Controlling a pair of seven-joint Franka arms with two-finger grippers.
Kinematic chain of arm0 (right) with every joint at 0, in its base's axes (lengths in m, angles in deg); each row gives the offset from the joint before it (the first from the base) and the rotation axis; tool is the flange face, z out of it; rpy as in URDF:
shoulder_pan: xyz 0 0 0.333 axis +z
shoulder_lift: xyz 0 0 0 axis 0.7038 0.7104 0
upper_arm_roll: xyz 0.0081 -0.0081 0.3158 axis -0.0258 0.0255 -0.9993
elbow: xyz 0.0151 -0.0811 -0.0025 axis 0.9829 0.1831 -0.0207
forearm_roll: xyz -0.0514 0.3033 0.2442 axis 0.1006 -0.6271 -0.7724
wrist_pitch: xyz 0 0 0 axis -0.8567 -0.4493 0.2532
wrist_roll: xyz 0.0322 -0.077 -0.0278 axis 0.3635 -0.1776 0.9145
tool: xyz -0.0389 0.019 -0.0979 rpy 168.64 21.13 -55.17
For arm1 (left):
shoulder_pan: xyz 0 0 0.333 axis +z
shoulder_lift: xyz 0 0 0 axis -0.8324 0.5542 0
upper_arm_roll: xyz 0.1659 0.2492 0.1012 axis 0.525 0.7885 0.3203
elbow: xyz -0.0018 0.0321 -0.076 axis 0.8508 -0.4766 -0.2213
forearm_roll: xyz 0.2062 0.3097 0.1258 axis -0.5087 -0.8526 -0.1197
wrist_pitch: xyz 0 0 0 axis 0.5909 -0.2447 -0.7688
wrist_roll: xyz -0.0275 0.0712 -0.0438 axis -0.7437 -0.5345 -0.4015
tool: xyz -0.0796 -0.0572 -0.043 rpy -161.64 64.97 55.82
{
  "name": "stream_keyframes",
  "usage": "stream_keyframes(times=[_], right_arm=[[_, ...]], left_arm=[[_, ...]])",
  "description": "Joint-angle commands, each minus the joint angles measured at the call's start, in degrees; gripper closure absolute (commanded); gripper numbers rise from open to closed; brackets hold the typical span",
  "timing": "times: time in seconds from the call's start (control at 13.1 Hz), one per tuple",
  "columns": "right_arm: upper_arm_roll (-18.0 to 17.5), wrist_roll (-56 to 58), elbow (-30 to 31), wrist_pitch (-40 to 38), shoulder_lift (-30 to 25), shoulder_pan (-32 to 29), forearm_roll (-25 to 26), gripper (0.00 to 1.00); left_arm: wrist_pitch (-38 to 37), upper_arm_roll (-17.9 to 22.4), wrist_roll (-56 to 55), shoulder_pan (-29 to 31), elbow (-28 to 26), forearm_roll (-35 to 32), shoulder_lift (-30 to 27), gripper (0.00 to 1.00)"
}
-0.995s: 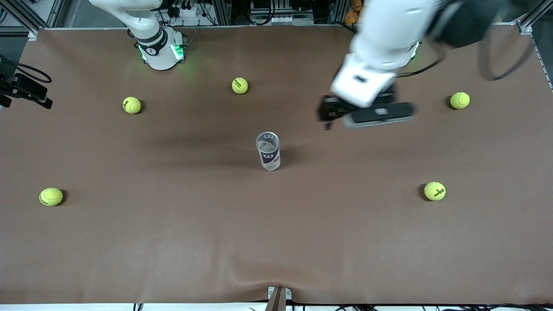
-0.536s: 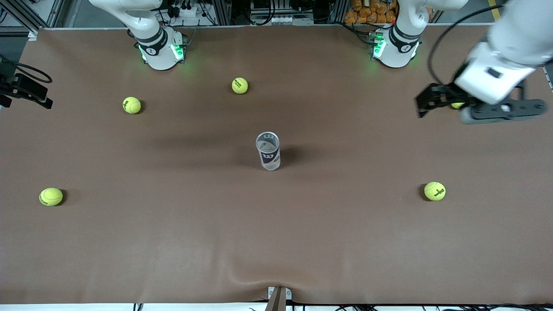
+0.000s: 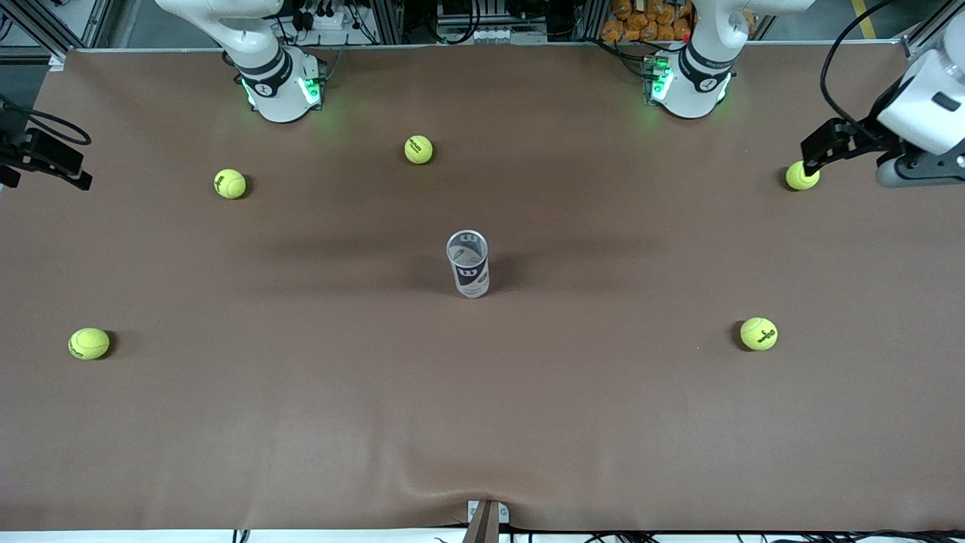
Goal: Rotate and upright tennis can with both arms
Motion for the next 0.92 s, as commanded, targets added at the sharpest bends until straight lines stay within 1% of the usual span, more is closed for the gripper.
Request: stream_keyframes(times=[0.0,0.08,0.15,0.23,0.31,0.38,0.54,0.69,0.84], right_arm=[[-0.51,-0.73,-0.54,-0.13,0.16,-0.56,0.49,0.00],[-0.51,-0.64,-0.54,-0.22,0.16,-0.56,0.49,0.00],[-0.51,-0.64,-0.54,-0.13,0.16,-0.56,0.49,0.00],[-0.51,-0.64,-0.54,-0.22,0.16,-0.56,0.49,0.00],[-0.51,-0.64,-0.54,-0.22,0.16,-0.56,0.49,0.00],[-0.51,-0.64,-0.54,-0.22,0.16,-0.64,0.49,0.00],[-0.51,-0.64,-0.54,-0.22,0.16,-0.65,0.49,0.00],[-0.51,-0.64,-0.54,-0.22,0.16,-0.65,0.49,0.00],[-0.51,-0.64,-0.54,-0.22,0.16,-0.65,0.49,0.00]], left_arm=[[2.90,-1.08,1.53,2.38,-2.02,-1.29,-1.08,0.00],[4.05,-1.87,1.71,4.21,-2.02,-1.29,-0.20,0.00],[4.58,-6.22,1.88,8.23,-2.02,-1.20,0.76,0.00],[5.46,-9.49,1.97,11.66,-2.02,-1.20,1.12,0.00],[6.07,-11.09,1.97,12.65,-2.02,-1.12,1.47,0.00],[6.43,-11.62,1.97,13.62,-1.85,-0.51,1.74,0.00],[6.52,-15.04,1.88,16.17,-1.76,0.64,1.83,0.00],[6.26,-16.37,1.45,16.97,-1.76,0.99,2.17,0.00],[5.82,-20.57,1.97,21.43,-0.45,1.96,2.44,0.00]])
